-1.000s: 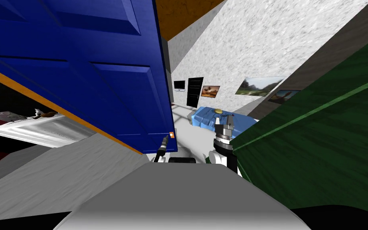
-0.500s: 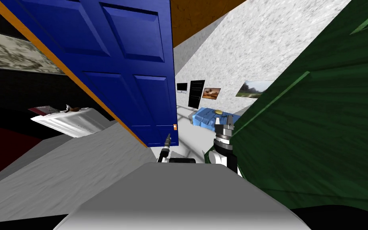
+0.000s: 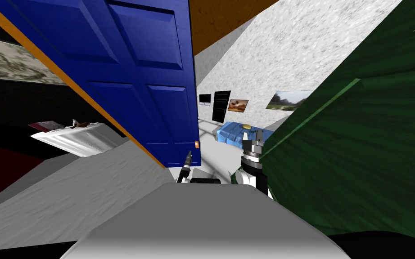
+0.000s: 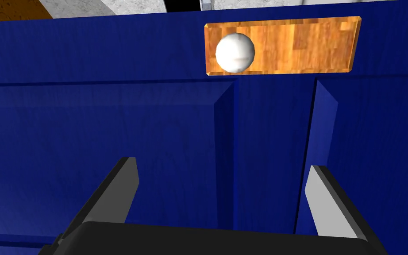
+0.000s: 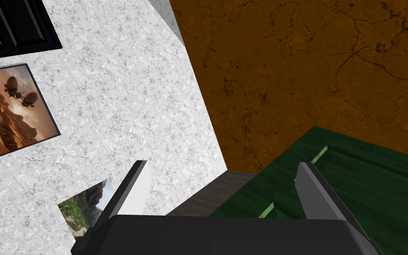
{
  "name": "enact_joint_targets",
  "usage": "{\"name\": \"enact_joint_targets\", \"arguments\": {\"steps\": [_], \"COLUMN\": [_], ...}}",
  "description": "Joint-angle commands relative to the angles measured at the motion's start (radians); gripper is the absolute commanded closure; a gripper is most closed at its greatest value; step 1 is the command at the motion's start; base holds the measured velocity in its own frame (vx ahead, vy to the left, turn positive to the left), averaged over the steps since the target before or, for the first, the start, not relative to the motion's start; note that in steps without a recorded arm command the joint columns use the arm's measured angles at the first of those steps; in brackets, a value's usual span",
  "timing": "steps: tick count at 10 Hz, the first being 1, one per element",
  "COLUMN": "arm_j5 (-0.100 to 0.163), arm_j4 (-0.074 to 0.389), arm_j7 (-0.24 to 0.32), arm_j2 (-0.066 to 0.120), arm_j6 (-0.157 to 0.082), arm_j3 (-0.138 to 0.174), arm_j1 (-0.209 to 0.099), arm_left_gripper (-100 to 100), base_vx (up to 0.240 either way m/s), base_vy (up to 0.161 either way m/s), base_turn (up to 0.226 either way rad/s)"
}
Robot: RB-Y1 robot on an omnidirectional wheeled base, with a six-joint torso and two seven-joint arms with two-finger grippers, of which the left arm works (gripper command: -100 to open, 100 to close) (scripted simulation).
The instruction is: Push the door open
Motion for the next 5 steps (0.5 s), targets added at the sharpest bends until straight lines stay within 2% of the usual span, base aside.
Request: {"name": "enact_joint_targets", "arguments": {"steps": [1,3,5], "arm_j5": [0.001,0.003,0.004], "arm_j4": [0.005,0.013,0.019], "arm_j7": [-0.002,-0.002,-0.002], "arm_j2": [0.008,0.012,0.004], "arm_j6": [-0.007,-0.016,-0.024], "arm_j3": [0.003,0.008,0.011], "arm_j1": [-0.002,-0.005,-0.007], "arm_left_gripper": [-100,-100,-100], "base_vx": [0.219,0.243,0.191], "base_vy": [-0.011,0.011,-0.025], "base_turn": [-0.018,-0.026,-0.025]}}
